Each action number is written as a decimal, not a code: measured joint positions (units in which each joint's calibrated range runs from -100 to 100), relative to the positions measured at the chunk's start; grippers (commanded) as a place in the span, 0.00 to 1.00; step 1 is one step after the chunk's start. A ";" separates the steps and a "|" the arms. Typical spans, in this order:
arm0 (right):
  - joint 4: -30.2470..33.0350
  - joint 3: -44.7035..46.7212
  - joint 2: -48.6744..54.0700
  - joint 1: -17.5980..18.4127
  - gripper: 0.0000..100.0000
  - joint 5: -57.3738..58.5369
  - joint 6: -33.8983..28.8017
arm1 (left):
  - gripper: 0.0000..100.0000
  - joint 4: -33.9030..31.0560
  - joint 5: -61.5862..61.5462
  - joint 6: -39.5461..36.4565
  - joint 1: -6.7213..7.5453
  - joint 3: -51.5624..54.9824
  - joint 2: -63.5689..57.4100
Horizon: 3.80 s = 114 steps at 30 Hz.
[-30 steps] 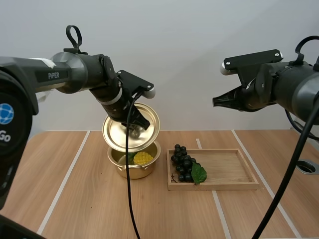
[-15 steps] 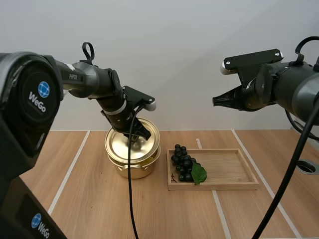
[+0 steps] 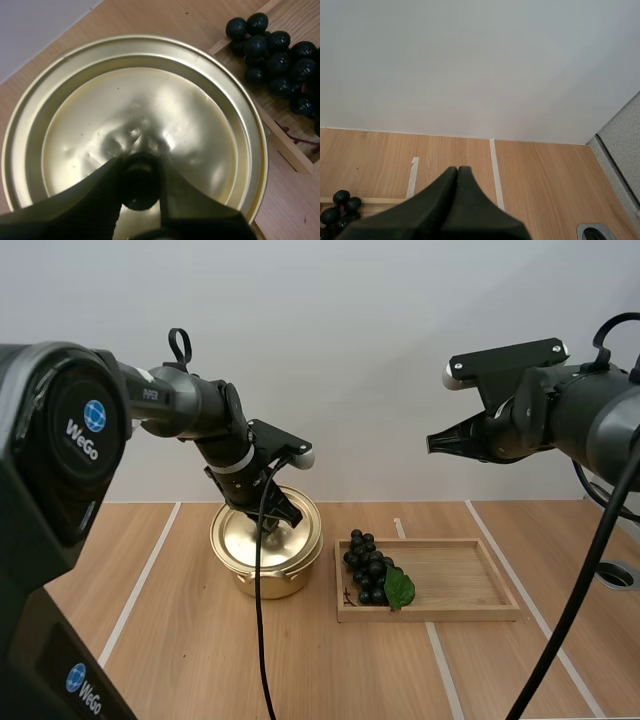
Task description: Open the pot, put the pineapple inside, and close it
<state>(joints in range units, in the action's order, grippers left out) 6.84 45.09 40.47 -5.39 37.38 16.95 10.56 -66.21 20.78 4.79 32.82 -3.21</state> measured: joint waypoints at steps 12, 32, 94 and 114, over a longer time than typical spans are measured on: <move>0.00 0.00 0.00 0.00 0.00 0.67 0.00 | 0.00 -0.60 0.74 0.00 0.00 -0.27 2.46; 0.00 0.00 0.00 0.00 0.00 1.17 0.00 | 0.00 0.02 1.58 0.77 0.00 -0.27 2.60; 0.00 1.33 0.28 0.00 0.00 -0.41 0.00 | 0.00 0.78 -5.04 0.64 0.00 -15.65 -34.01; 0.29 15.59 32.83 -1.74 0.00 -15.02 0.00 | 0.00 -0.10 -5.74 -8.61 -1.73 -10.74 -64.50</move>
<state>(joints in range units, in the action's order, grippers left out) 7.13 60.68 73.31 -7.13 22.36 16.95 10.46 -71.95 12.17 3.06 22.08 -67.71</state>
